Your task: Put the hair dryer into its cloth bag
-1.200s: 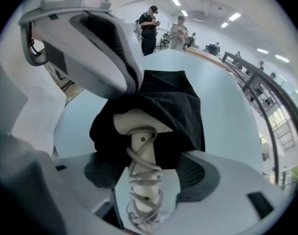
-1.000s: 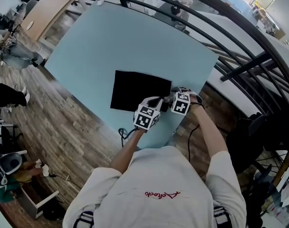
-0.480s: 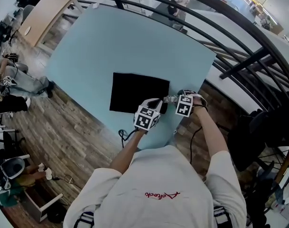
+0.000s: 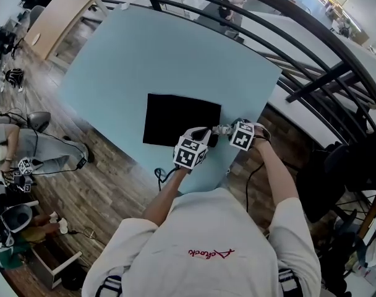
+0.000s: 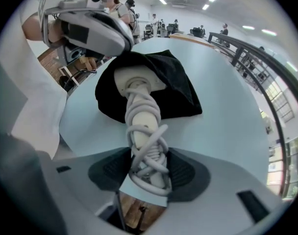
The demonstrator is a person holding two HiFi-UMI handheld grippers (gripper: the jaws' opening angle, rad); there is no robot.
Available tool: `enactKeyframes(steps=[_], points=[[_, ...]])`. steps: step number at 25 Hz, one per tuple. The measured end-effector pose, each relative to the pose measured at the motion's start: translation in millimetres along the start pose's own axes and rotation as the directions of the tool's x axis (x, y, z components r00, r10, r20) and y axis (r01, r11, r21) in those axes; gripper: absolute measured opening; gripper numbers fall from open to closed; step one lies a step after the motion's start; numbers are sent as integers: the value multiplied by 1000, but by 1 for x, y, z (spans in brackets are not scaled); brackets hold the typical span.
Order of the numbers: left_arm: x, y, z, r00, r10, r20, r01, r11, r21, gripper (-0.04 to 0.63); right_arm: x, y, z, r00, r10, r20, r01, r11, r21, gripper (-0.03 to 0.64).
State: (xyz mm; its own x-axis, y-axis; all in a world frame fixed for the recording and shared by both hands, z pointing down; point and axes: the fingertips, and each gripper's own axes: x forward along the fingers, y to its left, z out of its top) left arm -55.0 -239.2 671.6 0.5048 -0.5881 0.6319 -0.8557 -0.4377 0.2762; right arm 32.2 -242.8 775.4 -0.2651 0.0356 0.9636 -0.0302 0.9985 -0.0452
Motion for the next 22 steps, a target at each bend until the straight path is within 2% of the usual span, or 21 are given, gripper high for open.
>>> enactKeyframes(steps=[11,22], points=[[1,-7,1,1000,-28,0,28,1000,2,14,-14,4,27,999,-24,23,24,999,-32,236],[-1,-8,6,999,-41,29,41,999,-26,14,1,12,75,994,-6,107,12,998,-60,235]])
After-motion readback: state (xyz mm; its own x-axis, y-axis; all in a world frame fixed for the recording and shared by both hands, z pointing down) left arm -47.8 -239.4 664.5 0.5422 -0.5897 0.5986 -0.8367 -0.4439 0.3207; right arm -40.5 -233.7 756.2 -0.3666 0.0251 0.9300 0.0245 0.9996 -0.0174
